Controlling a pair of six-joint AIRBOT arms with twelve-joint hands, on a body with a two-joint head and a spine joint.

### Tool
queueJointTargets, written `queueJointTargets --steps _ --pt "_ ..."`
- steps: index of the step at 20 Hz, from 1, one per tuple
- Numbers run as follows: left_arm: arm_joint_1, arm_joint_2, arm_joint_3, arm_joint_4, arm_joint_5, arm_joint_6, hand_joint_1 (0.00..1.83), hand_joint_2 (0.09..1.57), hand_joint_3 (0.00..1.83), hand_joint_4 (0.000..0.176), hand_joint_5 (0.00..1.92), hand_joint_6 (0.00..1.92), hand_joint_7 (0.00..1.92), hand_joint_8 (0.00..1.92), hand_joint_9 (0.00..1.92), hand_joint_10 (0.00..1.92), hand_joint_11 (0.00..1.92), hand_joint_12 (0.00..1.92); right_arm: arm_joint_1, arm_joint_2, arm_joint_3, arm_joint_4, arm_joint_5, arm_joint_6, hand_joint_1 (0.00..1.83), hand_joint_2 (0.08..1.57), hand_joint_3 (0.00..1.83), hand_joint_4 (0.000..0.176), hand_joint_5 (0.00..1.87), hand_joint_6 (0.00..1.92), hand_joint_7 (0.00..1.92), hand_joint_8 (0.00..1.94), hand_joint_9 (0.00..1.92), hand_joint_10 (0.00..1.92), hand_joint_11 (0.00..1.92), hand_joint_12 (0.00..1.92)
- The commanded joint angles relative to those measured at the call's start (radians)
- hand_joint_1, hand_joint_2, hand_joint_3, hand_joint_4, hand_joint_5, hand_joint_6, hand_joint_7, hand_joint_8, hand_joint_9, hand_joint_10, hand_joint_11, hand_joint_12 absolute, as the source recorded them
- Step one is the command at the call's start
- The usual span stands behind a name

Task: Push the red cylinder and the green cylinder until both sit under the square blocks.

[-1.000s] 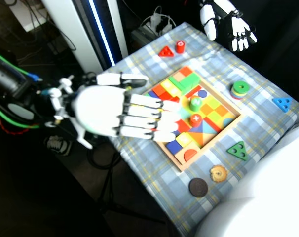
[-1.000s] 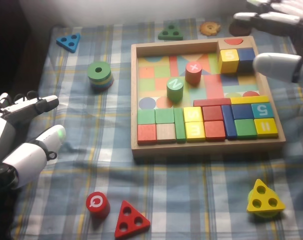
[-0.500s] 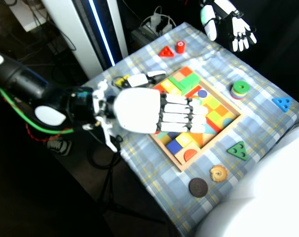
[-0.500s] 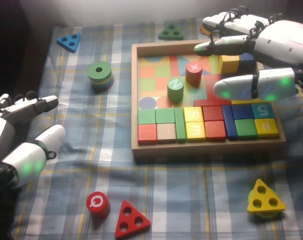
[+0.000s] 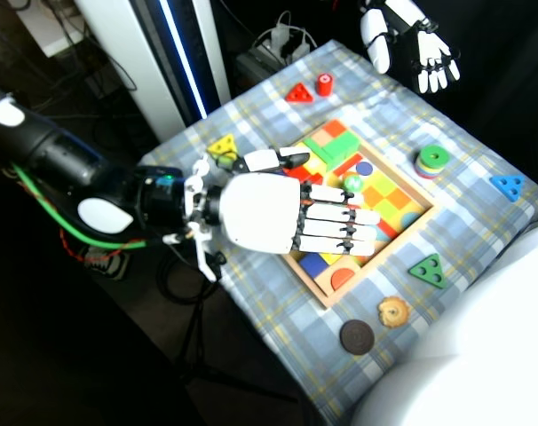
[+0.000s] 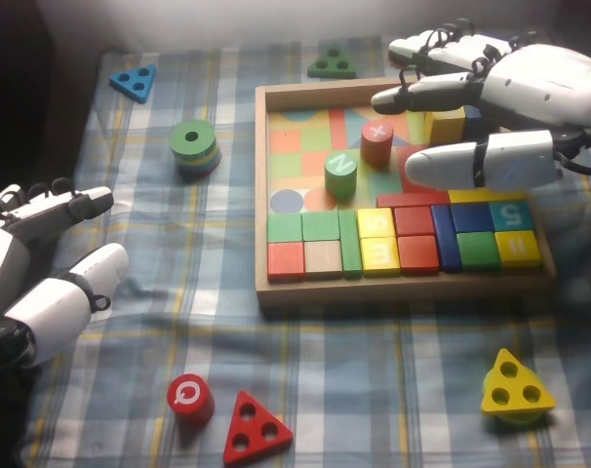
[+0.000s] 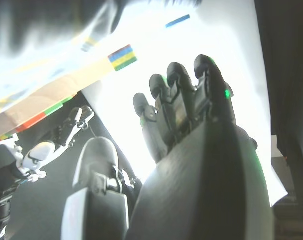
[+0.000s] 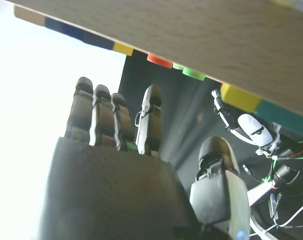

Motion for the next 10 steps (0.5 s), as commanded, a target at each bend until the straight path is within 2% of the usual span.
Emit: queueJointTargets --steps 1,2,3,4,6,8,9,10 --pt "-0.005 -0.002 0.003 0.039 -0.110 -0.007 0.41 1.30 0.00 0.087 0.56 0.00 0.46 0.00 0.32 0.00 0.00 0.15 0.011 -0.013 0.005 0.026 0.085 0.010 0.00 1.04 0.00 0.060 0.36 0.00 0.00 0.00 0.00 0.00 0.00 0.00" --pt "-0.005 -0.001 0.003 0.039 -0.110 -0.007 0.41 1.30 0.00 0.083 0.56 0.00 0.46 0.00 0.31 0.00 0.00 0.12 0.013 -0.017 0.009 0.019 0.078 0.011 0.00 1.02 0.00 0.048 0.39 0.01 0.00 0.00 0.00 0.00 0.00 0.00" --pt "-0.006 -0.001 0.003 0.039 -0.110 -0.007 0.38 1.30 0.00 0.093 0.56 0.00 0.46 0.00 0.31 0.00 0.00 0.12 0.013 -0.020 0.011 0.014 0.072 0.012 0.00 1.01 0.00 0.049 0.39 0.01 0.00 0.00 0.00 0.00 0.00 0.00" --pt "-0.006 -0.001 0.002 0.039 -0.109 -0.007 0.39 1.30 0.00 0.094 0.56 0.00 0.46 0.00 0.31 0.00 0.00 0.10 0.013 -0.021 0.011 0.011 0.070 0.012 0.00 1.00 0.00 0.055 0.38 0.01 0.00 0.00 0.00 0.00 0.00 0.00" --pt "-0.006 -0.001 0.002 0.040 -0.109 -0.007 0.37 1.30 0.00 0.091 0.56 0.00 0.46 0.00 0.31 0.00 0.00 0.10 0.013 -0.023 0.012 0.003 0.063 0.012 0.00 0.99 0.00 0.030 0.34 0.00 0.00 0.00 0.00 0.00 0.00 0.00" --pt "-0.006 -0.001 0.002 0.040 -0.109 -0.007 0.34 1.31 0.00 0.097 0.56 0.00 0.47 0.00 0.32 0.00 0.00 0.12 0.013 -0.025 0.013 -0.011 0.051 0.012 0.00 0.96 0.00 0.055 0.35 0.00 0.00 0.00 0.00 0.00 0.00 0.00" --pt "-0.006 -0.001 0.002 0.041 -0.109 -0.007 0.36 1.31 0.00 0.094 0.56 0.00 0.47 0.00 0.32 0.00 0.00 0.12 0.013 -0.028 0.014 -0.019 0.043 0.012 0.00 0.96 0.00 0.062 0.35 0.00 0.00 0.00 0.00 0.00 0.00 0.00" --pt "-0.006 -0.001 0.002 0.041 -0.109 -0.007 0.40 1.31 0.00 0.075 0.58 0.01 0.48 0.00 0.32 0.00 0.00 0.12 0.013 -0.029 0.015 -0.023 0.038 0.012 0.00 0.95 0.00 0.064 0.36 0.01 0.00 0.00 0.00 0.00 0.00 0.00"
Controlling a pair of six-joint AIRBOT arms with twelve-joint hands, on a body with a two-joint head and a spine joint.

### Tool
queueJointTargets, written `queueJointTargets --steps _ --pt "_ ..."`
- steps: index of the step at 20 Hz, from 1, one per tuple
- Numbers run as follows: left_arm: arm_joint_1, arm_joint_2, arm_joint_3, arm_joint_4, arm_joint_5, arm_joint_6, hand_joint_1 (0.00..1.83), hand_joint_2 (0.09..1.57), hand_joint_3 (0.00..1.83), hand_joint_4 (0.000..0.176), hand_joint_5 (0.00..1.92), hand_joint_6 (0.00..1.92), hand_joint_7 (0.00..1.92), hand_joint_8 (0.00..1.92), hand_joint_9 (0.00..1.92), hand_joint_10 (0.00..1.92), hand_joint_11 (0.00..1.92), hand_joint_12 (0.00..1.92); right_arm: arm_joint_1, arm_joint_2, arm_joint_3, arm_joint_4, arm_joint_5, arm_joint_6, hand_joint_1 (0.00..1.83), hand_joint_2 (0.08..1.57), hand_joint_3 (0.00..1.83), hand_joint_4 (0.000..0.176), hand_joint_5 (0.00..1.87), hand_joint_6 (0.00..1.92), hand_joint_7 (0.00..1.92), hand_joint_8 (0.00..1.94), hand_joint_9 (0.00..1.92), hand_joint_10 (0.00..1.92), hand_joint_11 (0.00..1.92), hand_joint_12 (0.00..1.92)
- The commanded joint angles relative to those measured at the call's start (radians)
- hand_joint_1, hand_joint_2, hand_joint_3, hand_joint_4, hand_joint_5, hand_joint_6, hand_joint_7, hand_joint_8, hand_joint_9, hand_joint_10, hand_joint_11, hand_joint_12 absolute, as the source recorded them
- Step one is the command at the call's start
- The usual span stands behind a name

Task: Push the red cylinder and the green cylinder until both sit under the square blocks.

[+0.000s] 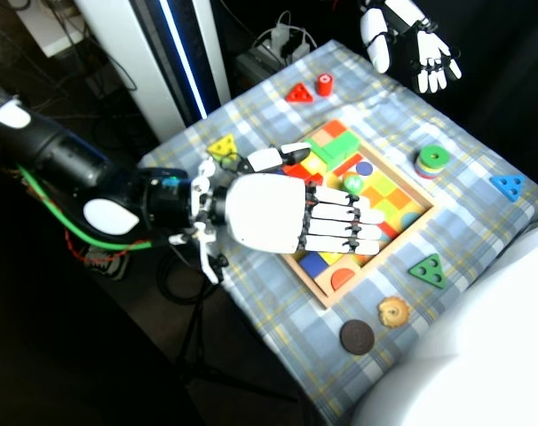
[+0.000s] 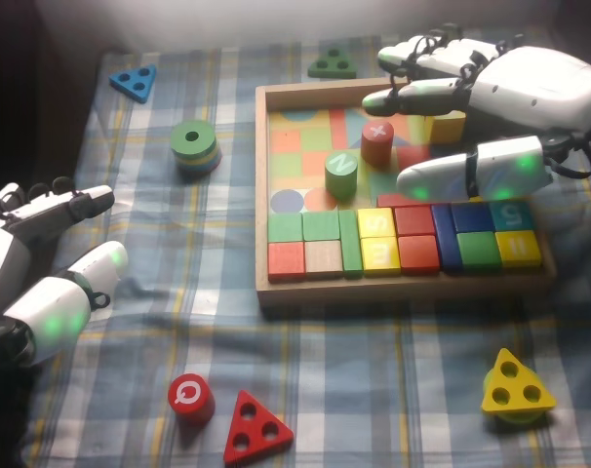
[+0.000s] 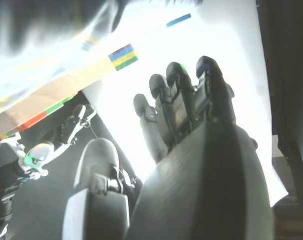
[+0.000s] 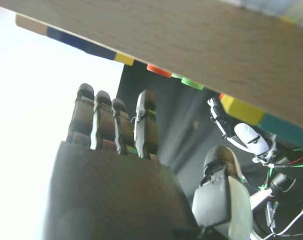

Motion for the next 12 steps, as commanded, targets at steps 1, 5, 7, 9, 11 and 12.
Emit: queueJointTargets --steps 1,5,7,9,11,12 --pt "-0.006 -0.001 0.002 0.039 -0.109 -0.007 0.36 1.31 0.00 0.095 0.56 0.00 0.47 0.00 0.32 0.00 0.00 0.12 0.002 -0.013 0.005 0.030 0.057 0.012 0.00 0.96 0.00 0.080 0.30 0.00 0.00 0.00 0.00 0.00 0.00 0.00" --pt "-0.006 -0.001 0.002 0.039 -0.108 -0.007 0.38 1.31 0.00 0.089 0.56 0.00 0.47 0.00 0.31 0.00 0.00 0.07 0.004 -0.015 0.006 0.003 0.035 0.012 0.00 0.99 0.01 0.107 0.29 0.00 0.00 0.00 0.00 0.00 0.00 0.00" --pt "-0.006 -0.001 0.001 0.039 -0.108 -0.007 0.35 1.32 0.00 0.084 0.56 0.00 0.46 0.00 0.30 0.00 0.00 0.06 0.006 -0.014 0.006 -0.011 0.023 0.012 0.00 0.99 0.01 0.097 0.30 0.01 0.00 0.00 0.00 0.00 0.00 0.00" --pt "-0.006 -0.001 0.001 0.039 -0.108 -0.007 0.36 1.31 0.00 0.092 0.57 0.00 0.47 0.00 0.31 0.00 0.01 0.05 0.010 -0.014 0.007 -0.031 0.007 0.012 0.00 0.95 0.00 0.110 0.31 0.01 0.00 0.00 0.00 0.00 0.00 0.00" --pt "-0.006 -0.001 0.001 0.039 -0.107 -0.007 0.37 1.31 0.00 0.095 0.56 0.00 0.48 0.00 0.32 0.00 0.00 0.08 0.010 -0.014 0.008 -0.037 0.000 0.012 0.00 0.92 0.00 0.054 0.34 0.02 0.00 0.00 0.00 0.00 0.00 0.00" --pt "-0.006 -0.001 0.000 0.039 -0.107 -0.007 0.38 1.30 0.00 0.098 0.56 0.00 0.46 0.00 0.30 0.00 0.00 0.06 0.012 -0.013 0.009 -0.037 0.000 0.012 0.00 0.91 0.00 0.046 0.32 0.01 0.00 0.00 0.00 0.00 0.00 0.00"
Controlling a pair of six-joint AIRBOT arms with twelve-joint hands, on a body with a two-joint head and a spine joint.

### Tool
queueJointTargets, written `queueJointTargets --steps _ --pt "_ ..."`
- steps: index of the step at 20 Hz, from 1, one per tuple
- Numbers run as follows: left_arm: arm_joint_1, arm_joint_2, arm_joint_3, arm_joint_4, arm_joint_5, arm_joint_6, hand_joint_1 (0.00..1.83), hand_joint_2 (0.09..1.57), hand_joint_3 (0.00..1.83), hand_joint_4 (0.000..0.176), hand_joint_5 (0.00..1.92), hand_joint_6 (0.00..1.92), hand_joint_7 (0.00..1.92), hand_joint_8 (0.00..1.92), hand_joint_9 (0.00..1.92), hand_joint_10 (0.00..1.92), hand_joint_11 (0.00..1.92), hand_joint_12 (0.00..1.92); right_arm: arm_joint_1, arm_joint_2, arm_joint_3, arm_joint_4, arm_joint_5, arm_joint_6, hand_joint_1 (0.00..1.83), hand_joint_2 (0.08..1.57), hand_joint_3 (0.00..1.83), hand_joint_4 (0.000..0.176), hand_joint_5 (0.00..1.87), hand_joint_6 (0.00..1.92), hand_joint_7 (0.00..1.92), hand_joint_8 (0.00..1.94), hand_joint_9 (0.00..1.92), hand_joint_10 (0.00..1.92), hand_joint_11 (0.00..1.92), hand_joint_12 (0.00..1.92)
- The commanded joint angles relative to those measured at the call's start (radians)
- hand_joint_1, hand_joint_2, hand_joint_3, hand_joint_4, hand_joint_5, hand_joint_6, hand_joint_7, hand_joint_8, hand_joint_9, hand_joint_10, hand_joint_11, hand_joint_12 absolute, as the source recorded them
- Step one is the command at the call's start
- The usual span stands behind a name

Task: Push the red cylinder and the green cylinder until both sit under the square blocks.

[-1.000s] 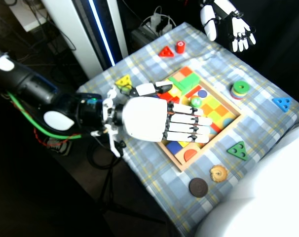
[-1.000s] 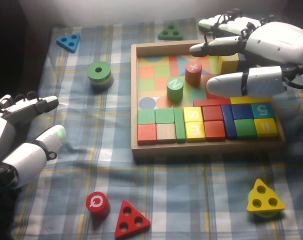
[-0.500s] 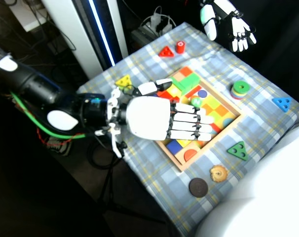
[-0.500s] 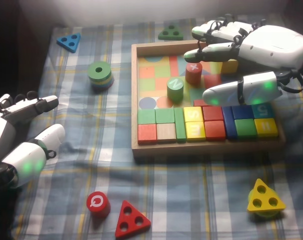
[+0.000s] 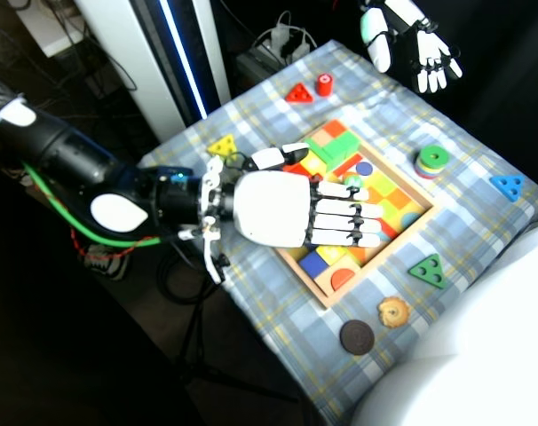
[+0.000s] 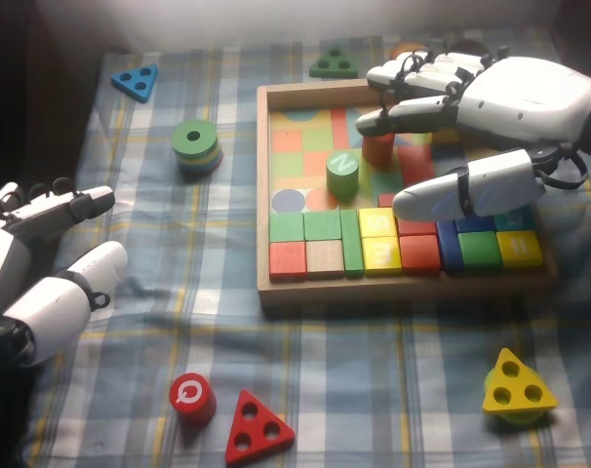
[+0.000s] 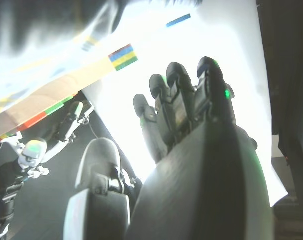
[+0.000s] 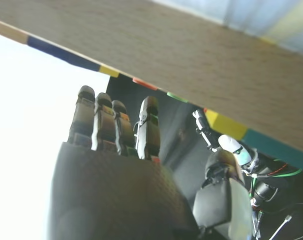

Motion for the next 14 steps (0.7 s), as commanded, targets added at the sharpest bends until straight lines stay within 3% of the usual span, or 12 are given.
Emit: queueJointTargets --steps 1,2,3,5,6,7,8,10,11,12,13,14 --pt "-0.005 -0.001 0.000 0.039 -0.108 -0.007 0.38 1.30 0.00 0.098 0.56 0.00 0.46 0.00 0.30 0.00 0.00 0.06 0.003 -0.009 0.009 0.030 0.046 0.011 0.00 0.91 0.00 0.046 0.32 0.01 0.00 0.00 0.00 0.00 0.00 0.00" --pt "-0.005 -0.001 0.000 0.039 -0.109 -0.007 0.39 1.30 0.00 0.096 0.56 0.00 0.46 0.00 0.30 0.00 0.00 0.05 0.010 -0.009 0.009 0.028 0.046 0.011 0.00 0.91 0.00 0.036 0.32 0.01 0.00 0.00 0.00 0.00 0.00 0.00" --pt "-0.005 -0.001 0.001 0.038 -0.109 -0.007 0.39 1.30 0.00 0.088 0.57 0.00 0.47 0.00 0.31 0.01 0.01 0.05 0.017 -0.009 0.008 0.024 0.046 0.011 0.00 0.90 0.00 0.058 0.32 0.00 0.00 0.00 0.00 0.00 0.00 0.00" --pt "-0.005 -0.001 0.001 0.038 -0.109 -0.007 0.39 1.30 0.00 0.089 0.57 0.00 0.48 0.01 0.31 0.00 0.00 0.06 0.032 -0.009 0.002 0.013 0.047 0.011 0.00 0.90 0.00 0.048 0.31 0.00 0.00 0.00 0.00 0.00 0.00 0.00" --pt "-0.005 -0.001 0.001 0.038 -0.109 -0.007 0.38 1.30 0.00 0.088 0.57 0.00 0.48 0.00 0.31 0.00 0.00 0.07 0.033 -0.009 -0.004 0.004 0.047 0.011 0.00 0.90 0.00 0.035 0.31 0.00 0.00 0.00 0.00 0.00 0.00 0.00" --pt "-0.005 -0.001 0.001 0.038 -0.109 -0.007 0.38 1.30 0.00 0.088 0.57 0.00 0.48 0.00 0.31 0.00 0.00 0.07 0.035 -0.009 -0.008 0.000 0.047 0.011 0.00 0.90 0.00 0.035 0.31 0.00 0.00 0.00 0.00 0.00 0.00 0.00" --pt "-0.005 -0.001 0.001 0.038 -0.108 -0.007 0.39 1.30 0.00 0.086 0.57 0.00 0.47 0.00 0.30 0.00 0.00 0.06 0.044 -0.008 -0.014 -0.011 0.047 0.011 0.00 0.88 0.00 0.055 0.31 0.00 0.00 0.00 0.00 0.00 0.00 0.00" --pt "-0.005 -0.001 0.001 0.038 -0.107 -0.007 0.42 1.30 0.00 0.081 0.57 0.00 0.47 0.00 0.31 0.00 0.00 0.06 0.055 0.004 -0.028 -0.032 0.043 0.011 0.00 0.89 0.00 0.060 0.32 0.00 0.00 0.00 0.00 0.00 0.00 0.00" --pt "-0.005 -0.001 0.001 0.038 -0.105 -0.007 0.44 1.30 0.00 0.078 0.58 0.00 0.48 0.00 0.31 0.00 0.00 0.05 0.077 0.028 -0.052 -0.063 0.028 0.011 0.00 0.89 0.00 0.082 0.32 0.00 0.00 0.00 0.00 0.00 0.00 0.00" --pt "-0.005 -0.001 0.001 0.038 -0.104 -0.007 0.44 1.30 0.00 0.078 0.58 0.00 0.48 0.00 0.31 0.00 0.00 0.05 0.081 0.034 -0.056 -0.068 0.025 0.011 0.00 0.89 0.00 0.082 0.32 0.00 0.00 0.00 0.00 0.00 0.00 0.00" --pt "-0.005 -0.001 0.001 0.038 -0.103 -0.007 0.47 1.30 0.00 0.067 0.59 0.01 0.49 0.01 0.31 0.00 0.00 0.05 0.104 0.057 -0.075 -0.096 0.007 0.011 0.00 0.91 0.00 0.062 0.32 0.01 0.00 0.00 0.00 0.00 0.00 0.00" --pt "-0.005 -0.001 0.001 0.038 -0.100 -0.007 0.47 1.30 0.00 0.069 0.59 0.00 0.50 0.01 0.31 0.00 0.00 0.05 0.121 0.077 -0.089 -0.118 -0.005 0.011 0.00 0.90 0.00 0.052 0.31 0.00 0.00 0.00 0.00 0.00 0.00 0.00"
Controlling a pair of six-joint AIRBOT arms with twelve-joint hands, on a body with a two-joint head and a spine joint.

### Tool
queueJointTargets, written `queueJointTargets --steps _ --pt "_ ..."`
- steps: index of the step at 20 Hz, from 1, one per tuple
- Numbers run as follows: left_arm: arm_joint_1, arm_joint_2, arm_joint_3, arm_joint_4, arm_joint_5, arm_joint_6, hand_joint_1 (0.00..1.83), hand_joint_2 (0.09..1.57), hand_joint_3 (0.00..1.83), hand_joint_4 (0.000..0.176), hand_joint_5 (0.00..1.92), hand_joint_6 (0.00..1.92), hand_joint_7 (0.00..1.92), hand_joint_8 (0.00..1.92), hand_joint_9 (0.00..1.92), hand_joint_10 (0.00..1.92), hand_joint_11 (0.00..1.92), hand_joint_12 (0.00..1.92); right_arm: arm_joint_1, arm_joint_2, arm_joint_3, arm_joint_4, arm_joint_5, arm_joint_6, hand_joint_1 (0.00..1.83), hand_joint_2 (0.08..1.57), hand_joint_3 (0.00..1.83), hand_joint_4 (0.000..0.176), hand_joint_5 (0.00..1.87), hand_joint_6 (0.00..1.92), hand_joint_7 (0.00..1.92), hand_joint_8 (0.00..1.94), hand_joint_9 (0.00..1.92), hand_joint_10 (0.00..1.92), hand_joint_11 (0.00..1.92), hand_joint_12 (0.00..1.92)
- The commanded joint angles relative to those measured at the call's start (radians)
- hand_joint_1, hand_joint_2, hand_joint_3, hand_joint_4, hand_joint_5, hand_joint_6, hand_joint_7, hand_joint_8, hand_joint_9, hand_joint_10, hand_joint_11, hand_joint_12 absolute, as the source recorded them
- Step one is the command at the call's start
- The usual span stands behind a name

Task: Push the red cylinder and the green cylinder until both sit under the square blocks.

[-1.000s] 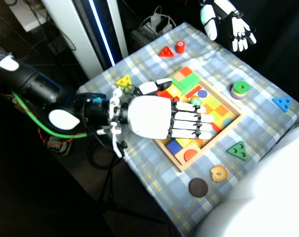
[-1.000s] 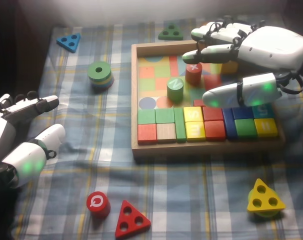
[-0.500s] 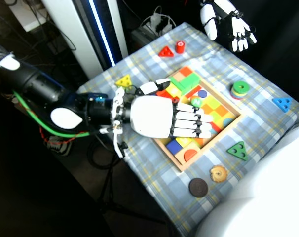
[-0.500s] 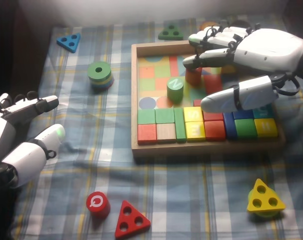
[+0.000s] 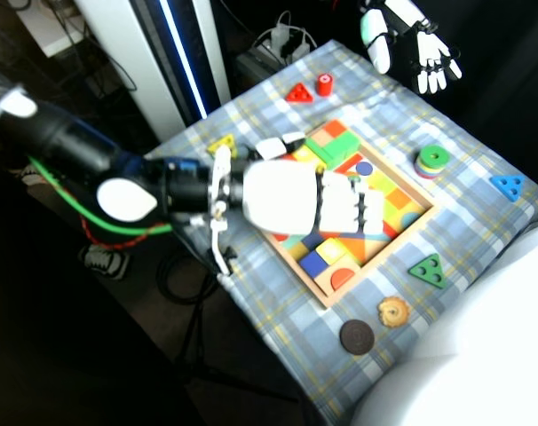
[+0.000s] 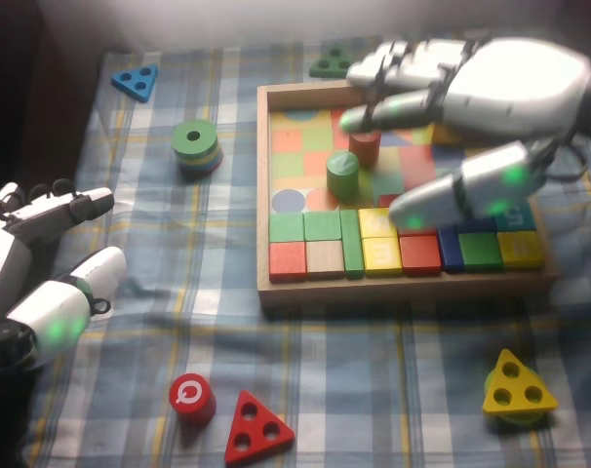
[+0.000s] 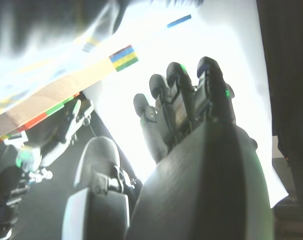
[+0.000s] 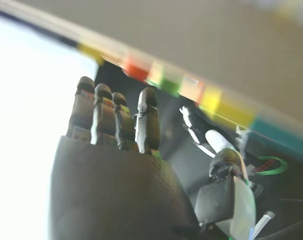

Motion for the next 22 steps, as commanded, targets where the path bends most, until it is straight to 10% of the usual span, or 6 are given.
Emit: queueJointTargets --steps 1,3,9,13,22 --pt "-0.005 0.000 0.002 0.039 -0.102 -0.007 0.44 1.30 0.00 0.079 0.58 0.00 0.49 0.00 0.31 0.00 0.00 0.05 0.023 0.017 -0.005 0.028 0.069 0.007 0.00 0.91 0.00 0.058 0.30 0.00 0.00 0.00 0.00 0.00 0.00 0.00" --pt "-0.005 -0.001 0.003 0.039 -0.098 -0.007 0.41 1.30 0.00 0.093 0.58 0.00 0.49 0.00 0.31 0.00 0.01 0.06 0.037 0.036 -0.009 0.007 0.051 0.007 0.00 0.92 0.00 0.130 0.29 0.01 0.00 0.00 0.00 0.00 0.00 0.00" --pt "-0.005 0.000 0.008 0.040 -0.092 -0.007 0.45 1.30 0.00 0.075 0.58 0.00 0.49 0.00 0.32 0.00 0.00 0.13 0.120 0.056 -0.020 -0.199 -0.039 0.041 0.00 0.93 0.00 0.137 0.29 0.00 0.00 0.00 0.00 0.00 0.00 0.00" --pt "-0.005 -0.001 0.013 0.046 -0.080 -0.007 0.45 1.30 0.00 0.064 0.58 0.00 0.50 0.00 0.32 0.01 0.01 0.07 0.170 0.040 0.029 -0.385 -0.059 0.206 0.00 0.90 0.00 0.175 0.22 0.00 0.00 0.00 0.00 0.00 0.00 0.00" --pt "-0.005 -0.001 0.013 0.047 -0.080 -0.007 0.44 1.32 0.00 0.079 0.57 0.00 0.50 0.00 0.29 0.00 0.00 0.00 0.172 0.008 0.048 -0.415 -0.065 0.212 0.00 1.00 0.03 0.159 0.26 0.01 0.00 0.00 0.00 0.00 0.00 0.00"
